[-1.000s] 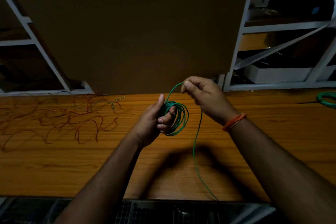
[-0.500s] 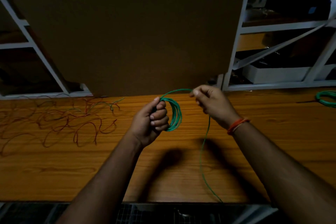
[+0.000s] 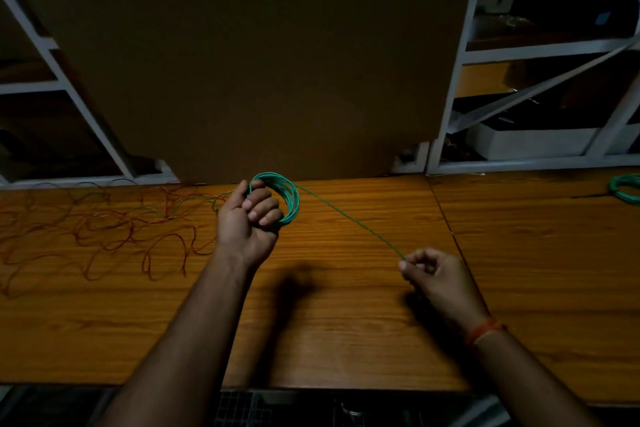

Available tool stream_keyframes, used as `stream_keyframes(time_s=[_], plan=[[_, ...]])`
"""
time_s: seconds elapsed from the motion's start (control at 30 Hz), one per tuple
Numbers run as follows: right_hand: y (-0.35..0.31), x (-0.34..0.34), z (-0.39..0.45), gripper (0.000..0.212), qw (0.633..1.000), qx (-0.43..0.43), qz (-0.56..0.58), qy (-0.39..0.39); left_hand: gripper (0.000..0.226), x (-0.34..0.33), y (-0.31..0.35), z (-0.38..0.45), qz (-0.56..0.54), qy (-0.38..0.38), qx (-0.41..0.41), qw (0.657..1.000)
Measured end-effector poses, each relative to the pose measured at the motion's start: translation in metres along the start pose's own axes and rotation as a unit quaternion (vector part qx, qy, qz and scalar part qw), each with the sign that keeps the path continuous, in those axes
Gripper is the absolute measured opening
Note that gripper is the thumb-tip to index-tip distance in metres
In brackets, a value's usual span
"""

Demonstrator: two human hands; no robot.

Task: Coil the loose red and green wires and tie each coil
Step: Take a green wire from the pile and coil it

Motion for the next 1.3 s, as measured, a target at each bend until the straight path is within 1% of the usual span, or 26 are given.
stream_keyframes(time_s=[0.07,0.1,0.17,0.23,0.3,0.37,0.43,0.5,0.63,0.7,0.73,0.83,0.97,1.03,1.13,1.23,1.3], plan=[[-0.003,0.004,-0.009,0.012,0.993,0.02,-0.117,0.007,0.032,0.002,-0.002,0.002,0.012,0.001,-0.007,1.0],[-0.011,0.003,-0.012,0.013,0.986,0.049,-0.16,-0.009,0.033,0.002,-0.005,0.004,0.028,0.001,-0.011,1.0],[-0.036,-0.003,-0.02,0.012,0.964,0.125,-0.225,-0.064,0.031,0.001,-0.013,0.006,0.087,0.006,-0.022,0.996],[-0.064,-0.009,-0.026,0.008,0.931,0.201,-0.282,-0.115,0.029,-0.001,-0.022,0.007,0.165,0.014,-0.037,0.986],[-0.085,-0.015,-0.029,0.008,0.906,0.248,-0.305,-0.159,0.027,-0.005,-0.03,0.005,0.211,0.014,-0.047,0.976],[-0.102,-0.02,-0.03,0.009,0.891,0.294,-0.293,-0.188,0.026,-0.008,-0.037,0.002,0.241,0.005,-0.053,0.969],[-0.115,-0.024,-0.029,0.01,0.882,0.331,-0.274,-0.192,0.025,-0.011,-0.044,-0.001,0.279,-0.011,-0.058,0.959],[-0.127,-0.025,-0.025,0.009,0.881,0.352,-0.262,-0.179,0.025,-0.013,-0.048,-0.005,0.325,-0.038,-0.06,0.943],[-0.153,-0.027,-0.011,0.009,0.891,0.358,-0.222,-0.167,0.024,-0.014,-0.052,-0.016,0.417,-0.127,-0.046,0.899],[-0.166,-0.029,-0.002,0.008,0.895,0.37,-0.201,-0.146,0.027,-0.018,-0.053,-0.02,0.443,-0.149,-0.052,0.883],[-0.171,-0.029,0.002,0.009,0.895,0.376,-0.198,-0.137,0.027,-0.019,-0.053,-0.021,0.441,-0.15,-0.052,0.883],[-0.183,-0.032,0.011,0.01,0.902,0.375,-0.172,-0.127,0.029,-0.024,-0.053,-0.023,0.397,-0.148,-0.034,0.905],[-0.18,-0.036,0.019,0.011,0.928,0.341,-0.093,-0.114,0.039,-0.02,-0.05,-0.02,0.364,-0.145,0.007,0.92],[-0.175,-0.038,0.019,0.012,0.938,0.324,-0.042,-0.114,0.041,-0.019,-0.049,-0.02,0.375,-0.162,0.01,0.913],[-0.169,-0.042,0.02,0.012,0.947,0.304,0.027,-0.098,0.031,-0.021,-0.048,-0.024,0.41,-0.178,-0.005,0.894],[-0.166,-0.041,0.025,0.012,0.955,0.273,0.083,-0.073,0.026,-0.022,-0.051,-0.026,0.405,-0.198,0.01,0.893],[-0.161,-0.041,0.03,0.01,0.961,0.25,0.104,-0.062,0.023,-0.023,-0.053,-0.026,0.384,-0.209,0.024,0.899]])
Point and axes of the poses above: each hand's wrist, its own z-axis towards the middle knuckle, its own x-axis out of the back of the hand, y = z × x, the point moved 3 cm from there along z, towards the middle knuckle, and after that the axes turned 3 degrees about -y, right-handed, at the moved point
